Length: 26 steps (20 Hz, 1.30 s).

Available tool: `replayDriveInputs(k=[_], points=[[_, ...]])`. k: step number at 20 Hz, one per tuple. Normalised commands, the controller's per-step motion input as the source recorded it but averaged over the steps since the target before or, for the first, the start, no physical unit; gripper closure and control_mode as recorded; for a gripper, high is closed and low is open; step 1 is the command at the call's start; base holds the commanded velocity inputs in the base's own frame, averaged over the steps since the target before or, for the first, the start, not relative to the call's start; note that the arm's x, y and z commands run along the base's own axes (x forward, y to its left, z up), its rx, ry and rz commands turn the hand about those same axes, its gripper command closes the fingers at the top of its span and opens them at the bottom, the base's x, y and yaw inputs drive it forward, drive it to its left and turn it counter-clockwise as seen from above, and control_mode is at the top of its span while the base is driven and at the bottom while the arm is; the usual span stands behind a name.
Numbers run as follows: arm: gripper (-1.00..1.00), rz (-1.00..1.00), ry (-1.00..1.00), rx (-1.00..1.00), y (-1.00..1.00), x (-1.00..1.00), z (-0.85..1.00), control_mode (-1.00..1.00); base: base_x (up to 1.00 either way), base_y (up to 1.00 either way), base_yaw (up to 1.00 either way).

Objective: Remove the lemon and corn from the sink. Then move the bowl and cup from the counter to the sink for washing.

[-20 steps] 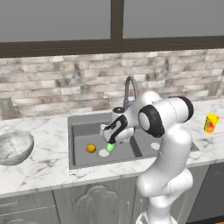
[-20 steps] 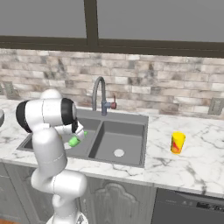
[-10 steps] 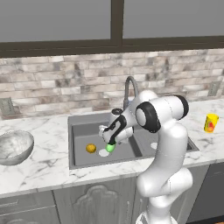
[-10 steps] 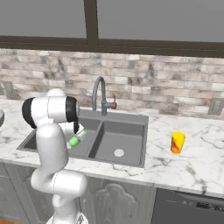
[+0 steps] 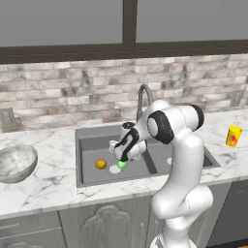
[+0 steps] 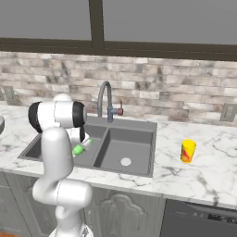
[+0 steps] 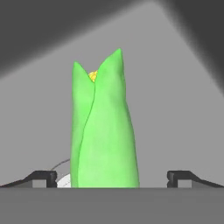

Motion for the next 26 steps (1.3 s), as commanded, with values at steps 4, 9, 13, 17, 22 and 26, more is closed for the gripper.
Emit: replayDriveInputs(k=[4,9,13,17,22,26], points=[[-1.00,0.00,0.02,0.00,0.01,0.06,-0.16,-1.00,0.00,0.00,0.00],[1.00,0.00,0.04,0.01,0.02,0.06,-0.14,-1.00,0.00,0.00,0.00],[1.00,0.00,0.02,0.00,0.03,0.04,-0.14,-1.00,0.00,0.00,0.00],[1.00,0.00,0.00,0.01,0.03,0.01,-0.06,-1.00,0.00,0.00,0.00],[1.00,0.00,0.00,0.04,0.00,-0.09,0.16,-1.00,0.00,0.00,0.00],[1.00,0.00,0.00,0.02,0.00,-0.16,0.34,-1.00,0.00,0.00,0.00]])
